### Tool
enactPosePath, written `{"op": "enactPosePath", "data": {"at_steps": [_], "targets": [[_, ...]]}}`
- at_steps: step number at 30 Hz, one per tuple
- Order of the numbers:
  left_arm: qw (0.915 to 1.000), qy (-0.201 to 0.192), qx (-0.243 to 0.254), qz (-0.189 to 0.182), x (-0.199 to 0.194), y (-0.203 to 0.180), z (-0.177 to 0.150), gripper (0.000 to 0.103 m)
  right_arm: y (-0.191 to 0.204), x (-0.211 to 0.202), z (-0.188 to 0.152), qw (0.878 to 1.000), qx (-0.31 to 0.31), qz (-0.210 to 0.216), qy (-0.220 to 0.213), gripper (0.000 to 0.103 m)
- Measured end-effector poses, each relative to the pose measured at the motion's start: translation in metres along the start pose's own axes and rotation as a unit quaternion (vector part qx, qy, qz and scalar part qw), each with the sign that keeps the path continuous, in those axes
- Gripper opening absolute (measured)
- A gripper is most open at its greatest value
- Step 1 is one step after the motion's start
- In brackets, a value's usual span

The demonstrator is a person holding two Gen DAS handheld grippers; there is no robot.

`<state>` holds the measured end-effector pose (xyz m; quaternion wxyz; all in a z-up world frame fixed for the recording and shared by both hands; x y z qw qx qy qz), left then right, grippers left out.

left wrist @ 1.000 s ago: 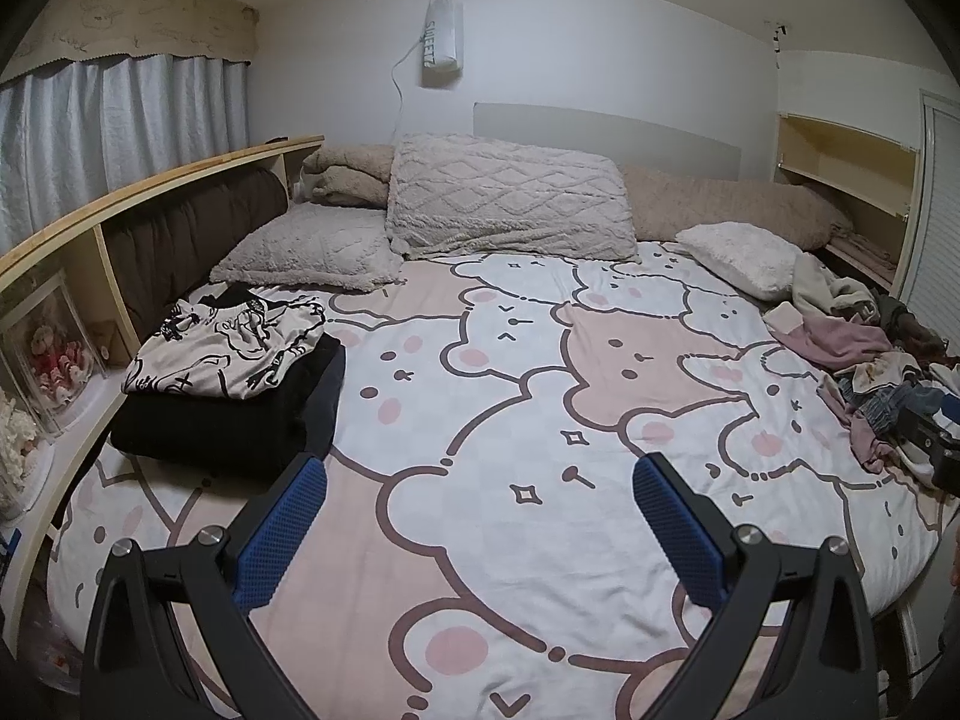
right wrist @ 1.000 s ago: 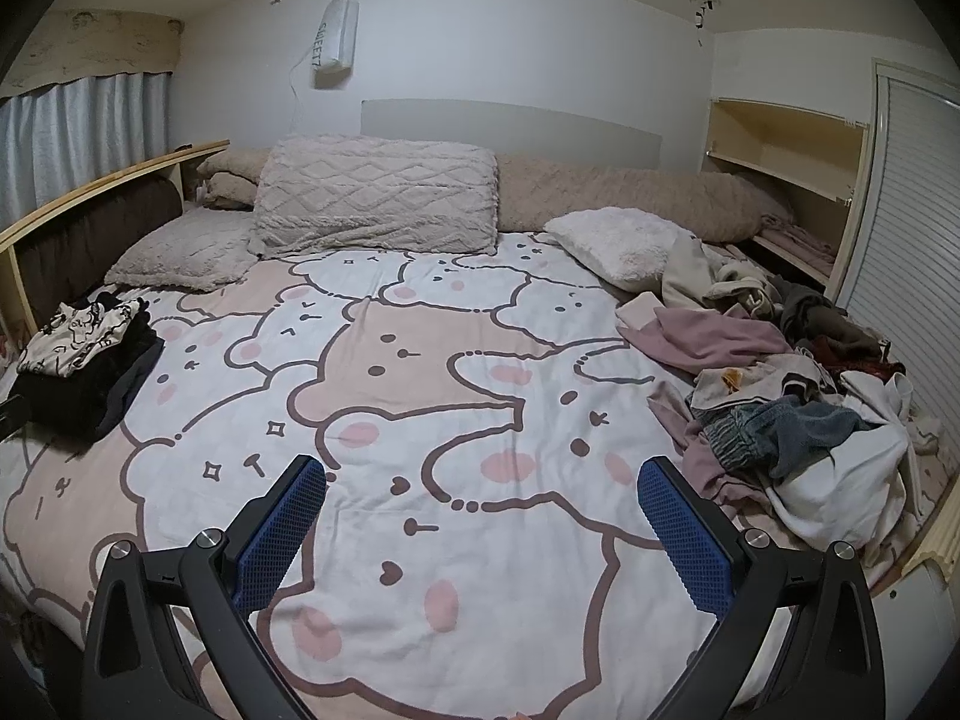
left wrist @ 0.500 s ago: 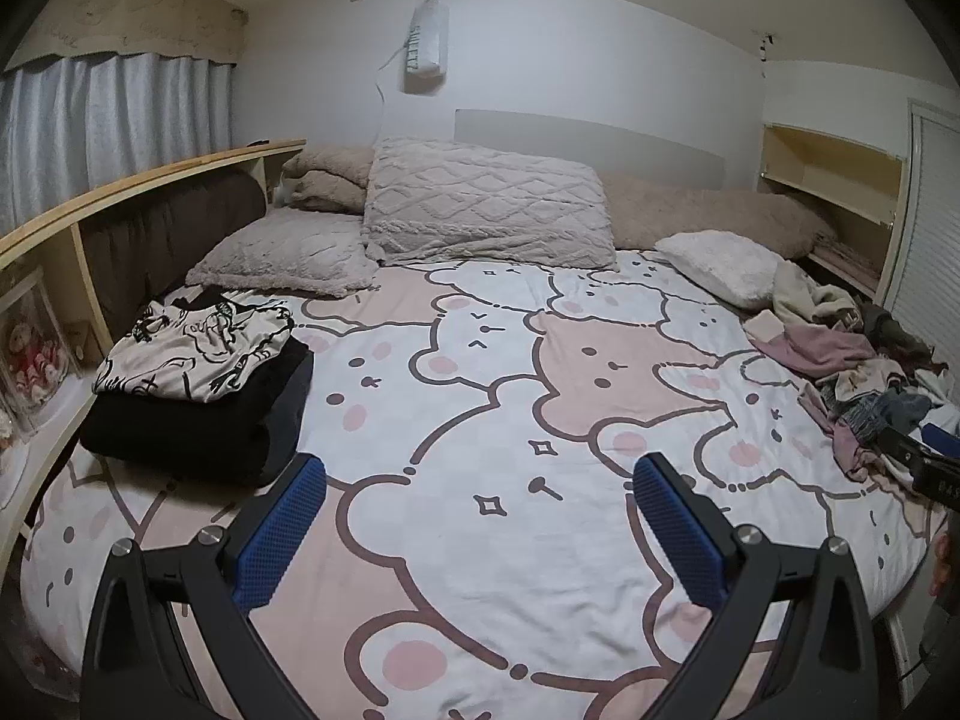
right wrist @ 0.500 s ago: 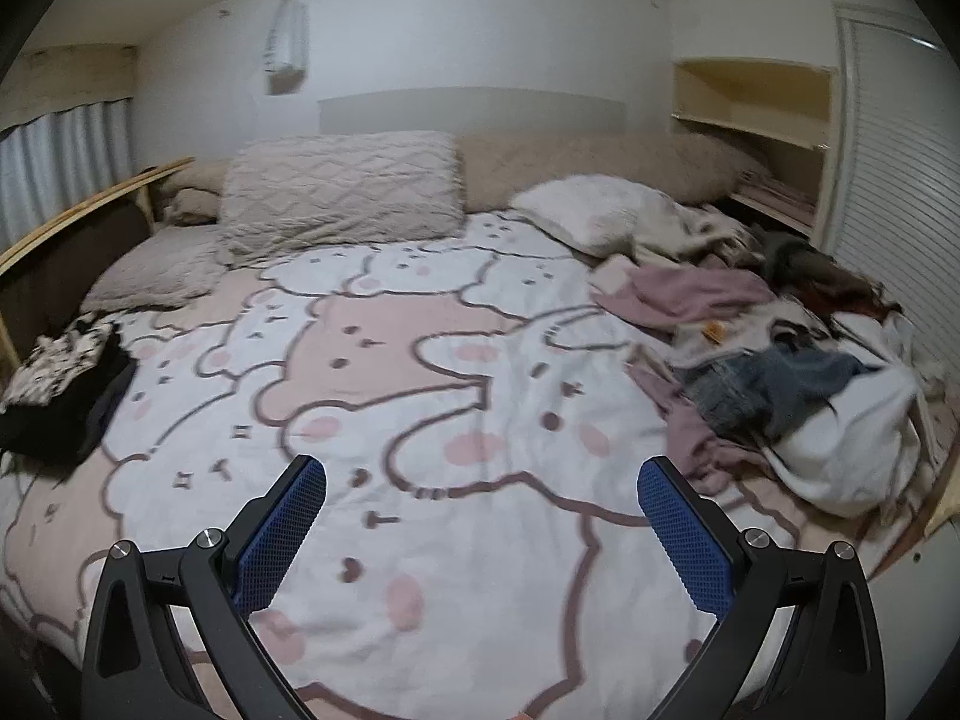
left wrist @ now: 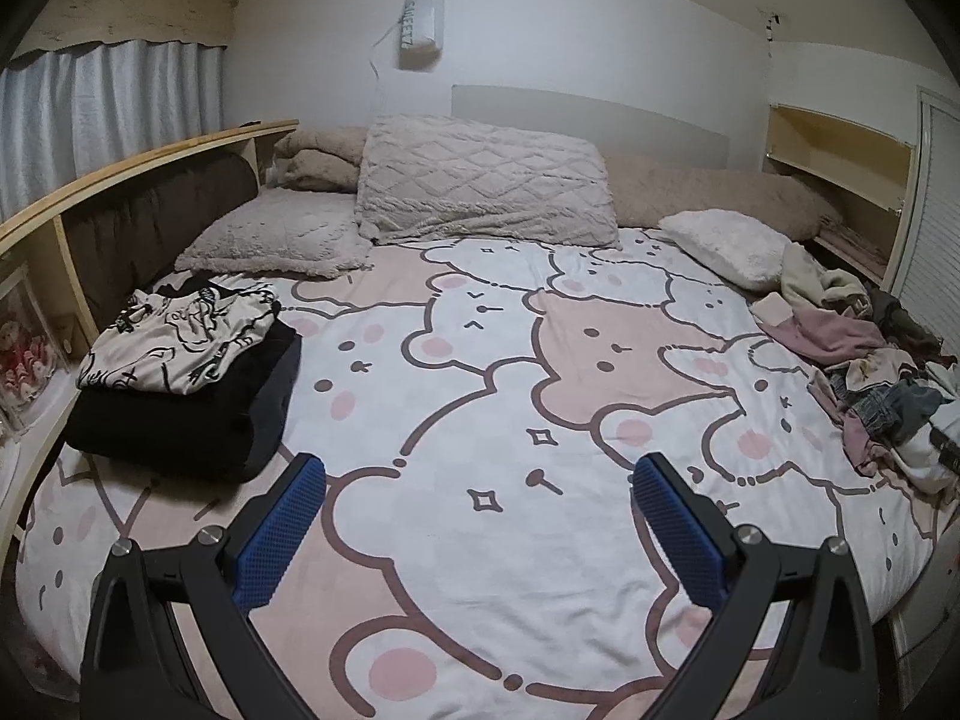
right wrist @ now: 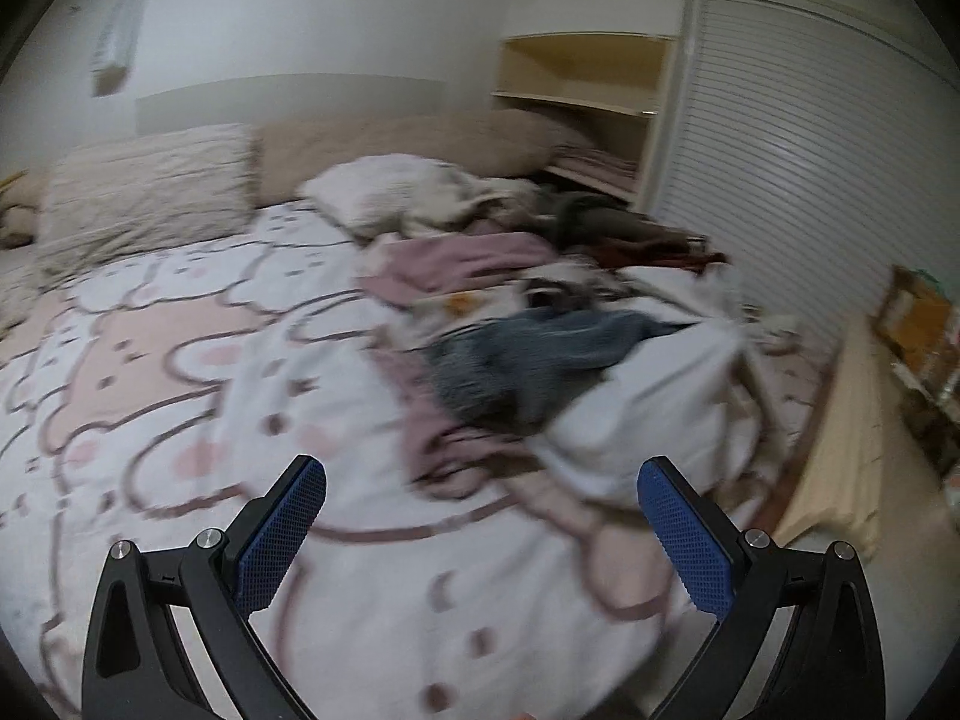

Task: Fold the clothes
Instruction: 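Reach the right gripper into the clothes pile and grasp the beige sweatshirt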

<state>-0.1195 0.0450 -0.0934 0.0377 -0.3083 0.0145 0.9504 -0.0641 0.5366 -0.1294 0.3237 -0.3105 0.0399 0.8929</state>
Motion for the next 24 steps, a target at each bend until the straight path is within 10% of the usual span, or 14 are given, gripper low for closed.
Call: {"op": "enactPosePath", "data": {"at_steps": [11, 19, 24], "targets": [[0.9997, 0.023, 0.003, 0.003, 0.012, -0.001, -0.008, 0.103, -0.151, 0.085, 0.079, 0.989, 0.013, -0.142, 0.039, 0.100], [0.9994, 0.032, -0.003, 0.015, 0.017, 0.004, -0.010, 0.103, -0.163, 0.165, 0.088, 0.984, 0.054, -0.097, 0.139, 0.069], [0.9991, 0.037, 0.005, 0.021, 0.019, 0.004, -0.012, 0.103, -0.162, 0.200, 0.087, 0.973, -0.009, -0.172, 0.155, 0.059]]}}
Point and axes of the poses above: each gripper's, at about its wrist camera, not at the fingertips, and x roughly the way its jaws point, y to its left, z to its top, the point moved 10 cm from there along x, roughly the way its jaws point, and after that the axes turned 2 degrees about x, right-handed, at the moved point
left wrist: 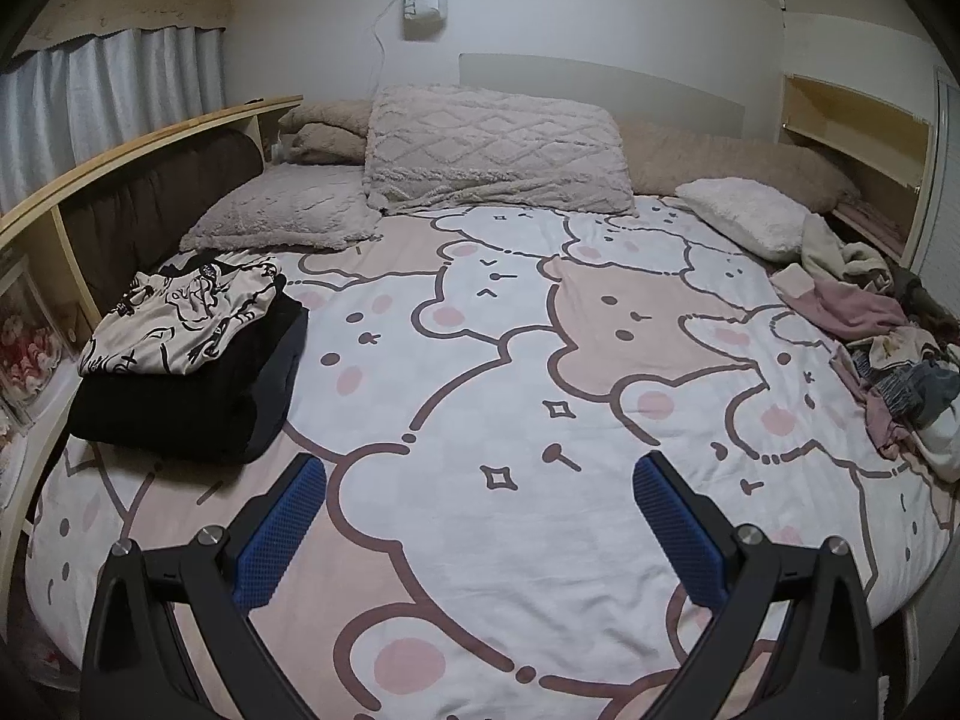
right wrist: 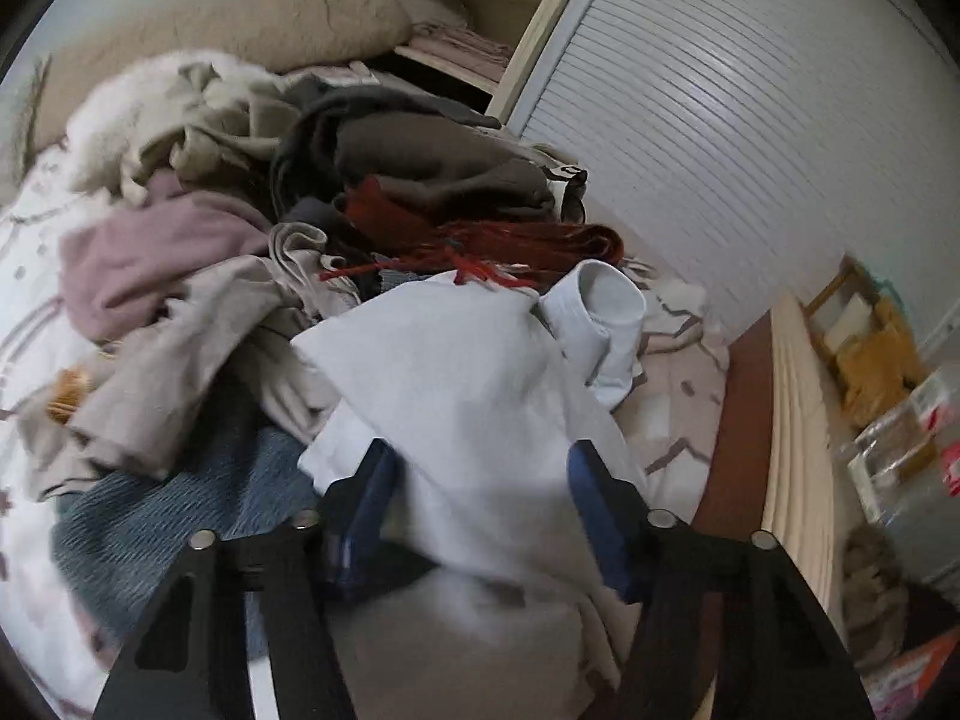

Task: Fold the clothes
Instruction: 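Reach the right gripper into the clothes pile and grasp the beige sweatshirt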

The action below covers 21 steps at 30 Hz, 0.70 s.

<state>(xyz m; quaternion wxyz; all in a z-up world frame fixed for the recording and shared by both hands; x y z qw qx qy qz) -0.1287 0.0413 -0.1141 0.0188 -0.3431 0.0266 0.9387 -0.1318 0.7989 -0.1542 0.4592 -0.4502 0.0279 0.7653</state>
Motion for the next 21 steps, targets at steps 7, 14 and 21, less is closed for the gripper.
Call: {"op": "enactPosePath", "data": {"at_steps": [7, 14, 21], "targets": [[0.9999, 0.012, -0.004, -0.001, 0.010, -0.001, -0.001, 0.103, 0.074, -0.032, 0.014, 0.991, -0.010, 0.129, -0.024, 0.059], [0.9998, 0.012, 0.012, 0.004, 0.012, -0.002, -0.002, 0.103, 0.135, -0.014, 0.011, 0.986, -0.022, 0.165, 0.017, 0.059], [0.9997, 0.018, 0.013, 0.014, 0.015, 0.006, -0.005, 0.103, 0.146, 0.003, 0.019, 0.978, 0.035, 0.203, 0.019, 0.018]]}}
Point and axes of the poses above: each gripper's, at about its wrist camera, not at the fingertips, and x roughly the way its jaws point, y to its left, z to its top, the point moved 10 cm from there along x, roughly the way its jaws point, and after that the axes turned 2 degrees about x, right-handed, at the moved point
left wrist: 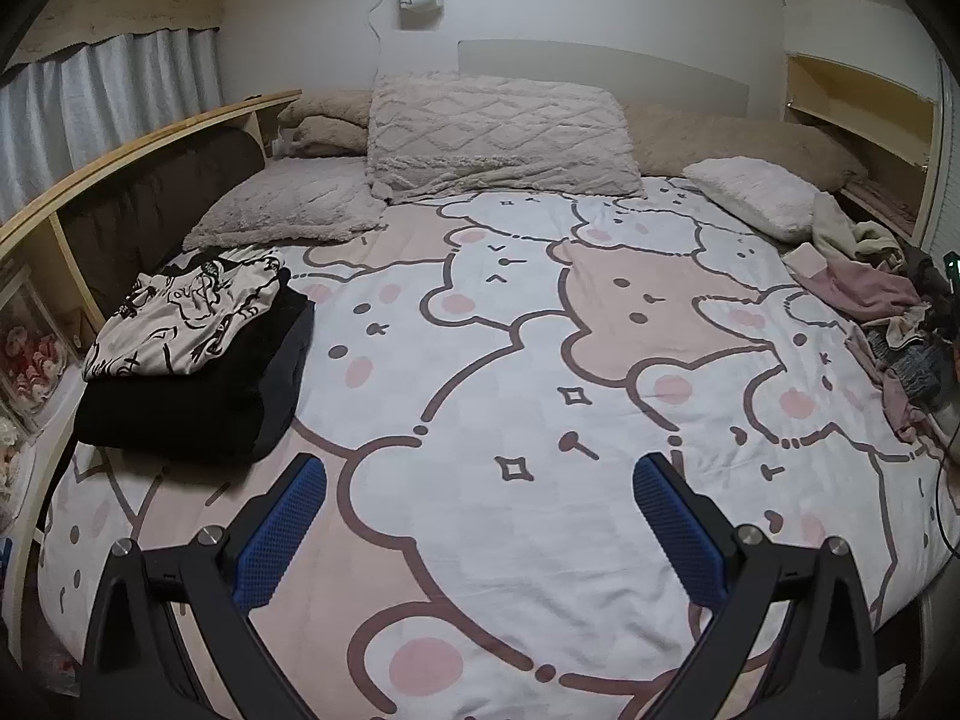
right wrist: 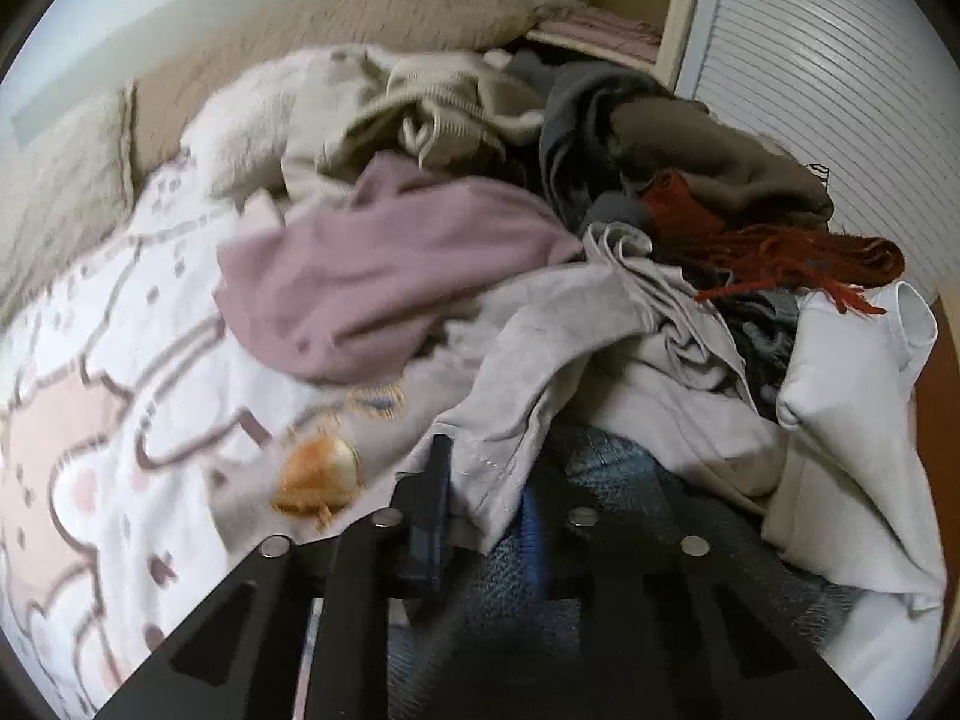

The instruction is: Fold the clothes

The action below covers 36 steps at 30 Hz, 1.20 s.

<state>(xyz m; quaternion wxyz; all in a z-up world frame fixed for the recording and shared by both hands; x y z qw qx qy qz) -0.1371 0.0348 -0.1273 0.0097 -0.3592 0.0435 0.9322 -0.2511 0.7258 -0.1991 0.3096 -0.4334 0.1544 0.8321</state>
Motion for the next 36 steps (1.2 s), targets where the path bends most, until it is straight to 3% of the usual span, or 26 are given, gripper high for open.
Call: {"op": "enactPosePath", "data": {"at_steps": [3, 5, 7, 10, 13, 18, 21, 22, 24, 28, 31, 33, 34, 36], "targets": [[1.0000, 0.006, -0.003, -0.002, 0.004, 0.000, 0.000, 0.103, 0.005, -0.008, 0.011, 0.996, 0.062, 0.064, -0.017, 0.012], [0.9999, 0.009, -0.003, -0.008, 0.005, -0.002, 0.000, 0.103, 0.020, -0.019, 0.023, 0.983, 0.103, 0.148, -0.031, 0.012], [0.9999, 0.011, 0.000, -0.011, 0.007, -0.004, 0.001, 0.103, 0.036, -0.030, 0.036, 0.965, 0.128, 0.226, -0.035, 0.012], [0.9999, 0.012, 0.007, -0.004, 0.010, -0.006, 0.002, 0.103, 0.048, -0.035, 0.050, 0.943, 0.170, 0.283, -0.034, 0.012], [0.9998, 0.017, 0.006, -0.008, 0.014, -0.010, 0.003, 0.103, 0.064, -0.043, 0.059, 0.903, 0.210, 0.373, -0.030, 0.012], [0.9997, 0.015, 0.015, -0.008, 0.019, -0.016, 0.008, 0.103, 0.111, -0.078, 0.068, 0.885, 0.165, 0.433, -0.043, 0.012], [0.9996, 0.010, 0.014, -0.022, 0.019, -0.021, 0.014, 0.103, 0.160, -0.119, 0.062, 0.875, 0.091, 0.473, -0.048, 0.012], [0.9996, 0.006, 0.014, -0.024, 0.018, -0.021, 0.016, 0.103, 0.177, -0.133, 0.058, 0.868, 0.072, 0.488, -0.049, 0.002], [0.9995, -0.004, 0.011, -0.028, 0.015, -0.022, 0.021, 0.103, 0.222, -0.189, 0.045, 0.800, 0.028, 0.598, -0.040, 0.002], [0.9992, -0.015, 0.016, -0.032, 0.005, -0.020, 0.025, 0.103, 0.293, -0.296, 0.023, 0.813, -0.128, 0.550, -0.141, 0.002], [0.9987, -0.030, 0.019, -0.037, -0.003, -0.015, 0.026, 0.103, 0.299, -0.318, 0.008, 0.841, -0.165, 0.480, -0.187, 0.002], [0.9984, -0.030, 0.015, -0.045, -0.003, -0.012, 0.024, 0.103, 0.291, -0.306, -0.001, 0.863, -0.168, 0.437, -0.192, 0.003], [0.9983, -0.029, 0.011, -0.048, -0.002, -0.011, 0.023, 0.103, 0.281, -0.288, -0.004, 0.878, -0.155, 0.418, -0.174, 0.008], [0.9980, -0.028, 0.001, -0.056, 0.000, -0.010, 0.021, 0.103, 0.262, -0.260, -0.007, 0.900, -0.133, 0.387, -0.148, 0.041]]}}
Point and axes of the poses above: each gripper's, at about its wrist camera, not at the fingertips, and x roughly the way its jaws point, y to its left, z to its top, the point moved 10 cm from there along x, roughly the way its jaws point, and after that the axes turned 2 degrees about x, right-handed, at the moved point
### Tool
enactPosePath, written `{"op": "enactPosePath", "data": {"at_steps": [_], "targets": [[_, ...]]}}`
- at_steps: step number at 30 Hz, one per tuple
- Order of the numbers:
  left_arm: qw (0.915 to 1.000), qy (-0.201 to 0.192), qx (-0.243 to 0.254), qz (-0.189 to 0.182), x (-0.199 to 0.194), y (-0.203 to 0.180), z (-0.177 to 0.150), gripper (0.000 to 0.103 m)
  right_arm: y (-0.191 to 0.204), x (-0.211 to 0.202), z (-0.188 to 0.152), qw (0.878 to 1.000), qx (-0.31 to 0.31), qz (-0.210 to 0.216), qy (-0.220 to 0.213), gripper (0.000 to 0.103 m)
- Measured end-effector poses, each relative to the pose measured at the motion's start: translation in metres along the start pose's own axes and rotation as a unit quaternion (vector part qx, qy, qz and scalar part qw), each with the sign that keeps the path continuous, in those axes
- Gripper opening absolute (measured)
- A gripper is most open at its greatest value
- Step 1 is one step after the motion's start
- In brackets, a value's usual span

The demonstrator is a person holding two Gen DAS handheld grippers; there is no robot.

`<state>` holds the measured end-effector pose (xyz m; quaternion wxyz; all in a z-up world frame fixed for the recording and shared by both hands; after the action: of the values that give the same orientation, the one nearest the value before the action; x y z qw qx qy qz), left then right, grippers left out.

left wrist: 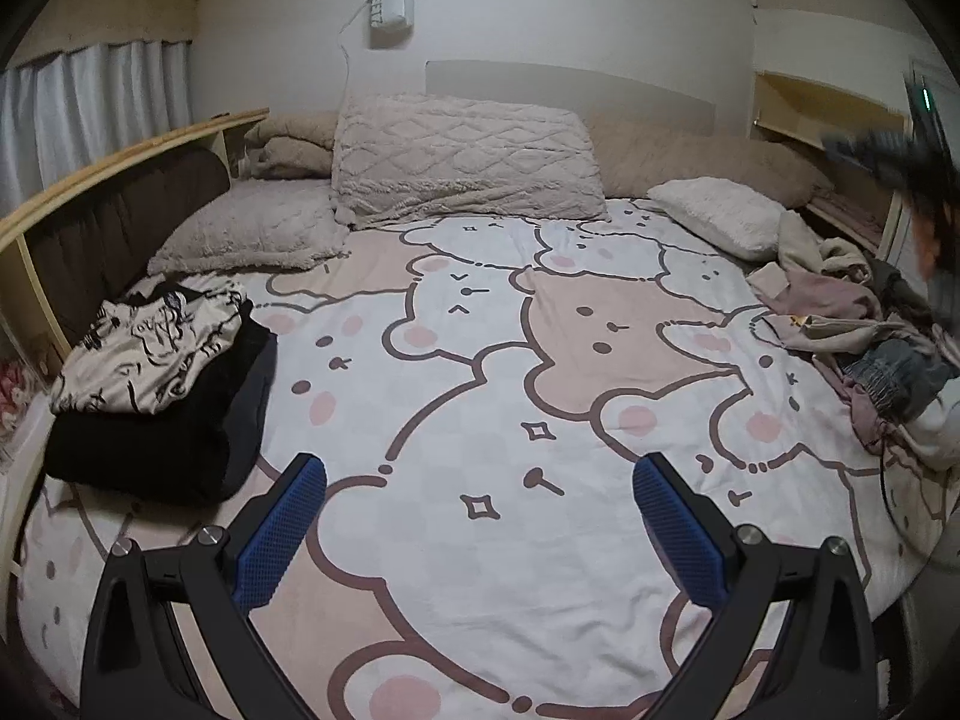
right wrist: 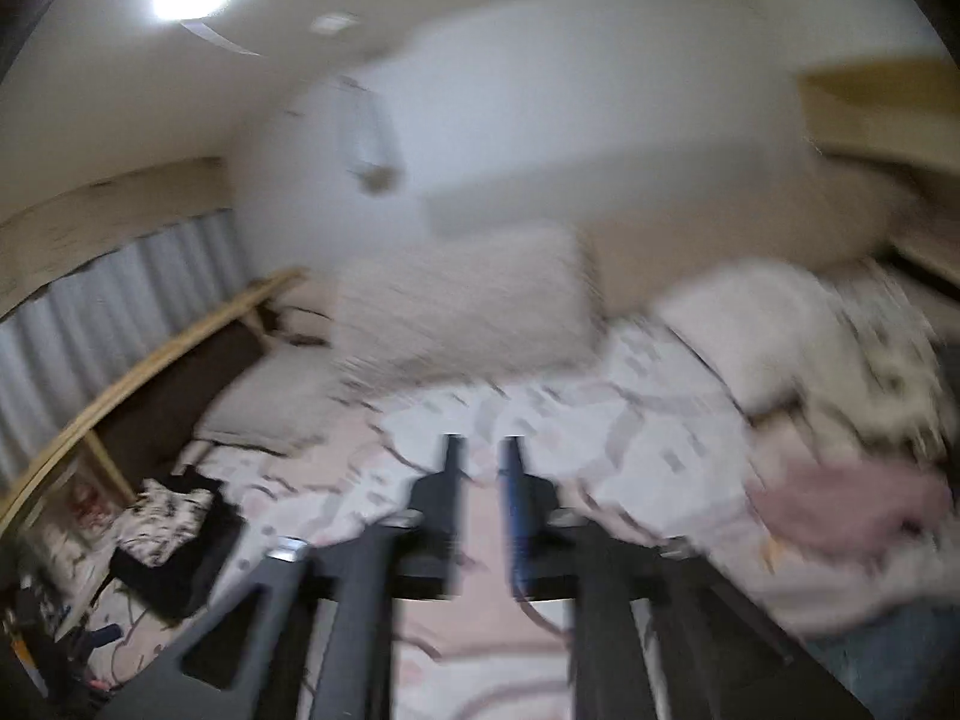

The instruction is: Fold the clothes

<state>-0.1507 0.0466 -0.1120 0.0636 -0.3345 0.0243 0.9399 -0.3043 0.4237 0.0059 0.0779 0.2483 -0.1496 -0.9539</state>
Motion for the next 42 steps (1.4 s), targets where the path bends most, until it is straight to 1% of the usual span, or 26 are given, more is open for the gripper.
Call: {"op": "enactPosePath", "data": {"at_steps": [1, 2, 3, 4, 5, 6, 7, 9, 10, 12, 13, 15, 17, 22, 24, 25, 26, 28, 29, 31, 33, 34, 36, 37, 38, 42], "targets": [[1.0000, 0.000, -0.003, -0.004, 0.000, 0.000, -0.001, 0.103, -0.033, -0.004, -0.011, 0.998, 0.011, -0.056, 0.003, 0.074], [1.0000, 0.000, -0.005, -0.006, 0.000, -0.001, -0.002, 0.103, -0.053, -0.008, -0.017, 0.995, 0.009, -0.095, -0.002, 0.077], [1.0000, 0.000, -0.003, -0.006, 0.001, -0.001, -0.003, 0.103, -0.076, -0.014, -0.024, 0.990, -0.009, -0.141, -0.004, 0.077], [1.0000, 0.001, -0.001, -0.006, 0.001, -0.002, -0.004, 0.103, -0.105, -0.021, -0.034, 0.980, -0.037, -0.197, 0.007, 0.077], [1.0000, 0.002, 0.002, -0.005, 0.002, -0.003, -0.006, 0.103, -0.128, -0.026, -0.041, 0.970, -0.057, -0.236, 0.019, 0.077], [1.0000, 0.003, 0.004, -0.004, 0.003, -0.003, -0.007, 0.103, -0.147, -0.029, -0.048, 0.958, -0.078, -0.273, 0.032, 0.077], [1.0000, 0.004, 0.004, -0.005, 0.005, -0.004, -0.008, 0.103, -0.176, -0.035, -0.058, 0.939, -0.111, -0.321, 0.053, 0.077], [0.9999, 0.011, 0.001, -0.008, 0.011, -0.005, -0.011, 0.103, -0.214, -0.046, -0.074, 0.912, -0.149, -0.372, 0.091, 0.076], [0.9998, 0.015, -0.001, -0.010, 0.014, -0.006, -0.013, 0.103, -0.237, -0.052, -0.088, 0.899, -0.162, -0.390, 0.115, 0.076], [0.9995, 0.026, -0.007, -0.017, 0.023, -0.009, -0.016, 0.103, -0.266, -0.059, -0.101, 0.883, -0.176, -0.411, 0.141, 0.076], [0.9992, 0.033, -0.010, -0.021, 0.027, -0.011, -0.018, 0.103, -0.279, -0.062, -0.107, 0.872, -0.187, -0.426, 0.151, 0.076], [0.9985, 0.045, -0.015, -0.027, 0.036, -0.016, -0.020, 0.103, -0.296, -0.057, -0.115, 0.863, -0.198, -0.433, 0.172, 0.076], [0.9981, 0.052, -0.015, -0.030, 0.042, -0.021, -0.021, 0.103, -0.309, -0.042, -0.122, 0.848, -0.216, -0.441, 0.199, 0.076], [0.9976, 0.065, -0.002, -0.023, 0.053, -0.027, -0.022, 0.103, -0.331, -0.005, -0.120, 0.828, -0.235, -0.444, 0.249, 0.076], [0.9973, 0.069, -0.002, -0.023, 0.058, -0.027, -0.023, 0.103, -0.341, 0.004, -0.119, 0.831, -0.209, -0.442, 0.265, 0.075], [0.9972, 0.072, -0.002, -0.022, 0.060, -0.027, -0.023, 0.103, -0.349, 0.006, -0.121, 0.836, -0.183, -0.441, 0.269, 0.059], [0.9970, 0.074, -0.002, -0.023, 0.062, -0.027, -0.023, 0.103, -0.356, 0.007, -0.121, 0.839, -0.162, -0.442, 0.272, 0.038], [0.9967, 0.077, -0.003, -0.025, 0.065, -0.028, -0.022, 0.103, -0.372, 0.003, -0.118, 0.846, -0.104, -0.457, 0.255, 0.020], [0.9966, 0.078, -0.002, -0.028, 0.067, -0.029, -0.022, 0.103, -0.376, 0.001, -0.117, 0.855, -0.073, -0.453, 0.242, 0.014], [0.9964, 0.078, -0.001, -0.032, 0.067, -0.031, -0.023, 0.103, -0.378, -0.008, -0.108, 0.888, 0.037, -0.418, 0.186, 0.012], [0.9962, 0.079, 0.000, -0.035, 0.067, -0.033, -0.024, 0.103, -0.376, -0.019, -0.096, 0.910, 0.131, -0.373, 0.123, 0.011], [0.9960, 0.081, 0.001, -0.037, 0.067, -0.035, -0.025, 0.103, -0.373, -0.028, -0.086, 0.921, 0.195, -0.328, 0.074, 0.011], [0.9961, 0.079, 0.008, -0.038, 0.065, -0.037, -0.025, 0.103, -0.368, -0.041, -0.069, 0.927, 0.271, -0.260, 0.008, 0.011], [0.9963, 0.077, 0.013, -0.035, 0.063, -0.038, -0.024, 0.103, -0.361, -0.049, -0.055, 0.927, 0.294, -0.231, -0.022, 0.010], [0.9967, 0.073, 0.018, -0.032, 0.060, -0.037, -0.023, 0.103, -0.355, -0.051, -0.046, 0.929, 0.294, -0.221, -0.032, 0.010], [0.9974, 0.059, 0.024, -0.032, 0.053, -0.035, -0.018, 0.103, -0.307, -0.049, -0.006, 0.950, 0.248, -0.184, -0.043, 0.010]]}}
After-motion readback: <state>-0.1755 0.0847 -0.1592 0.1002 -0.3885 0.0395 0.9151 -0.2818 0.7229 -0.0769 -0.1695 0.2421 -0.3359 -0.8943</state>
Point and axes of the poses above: each gripper's, at about its wrist camera, not at the fingertips, and x roughly the way its jaws point, y to its left, z to its top, the point moved 10 cm from there along x, roughly the way its jaws point, and after that the axes turned 2 degrees about x, right-handed, at the moved point
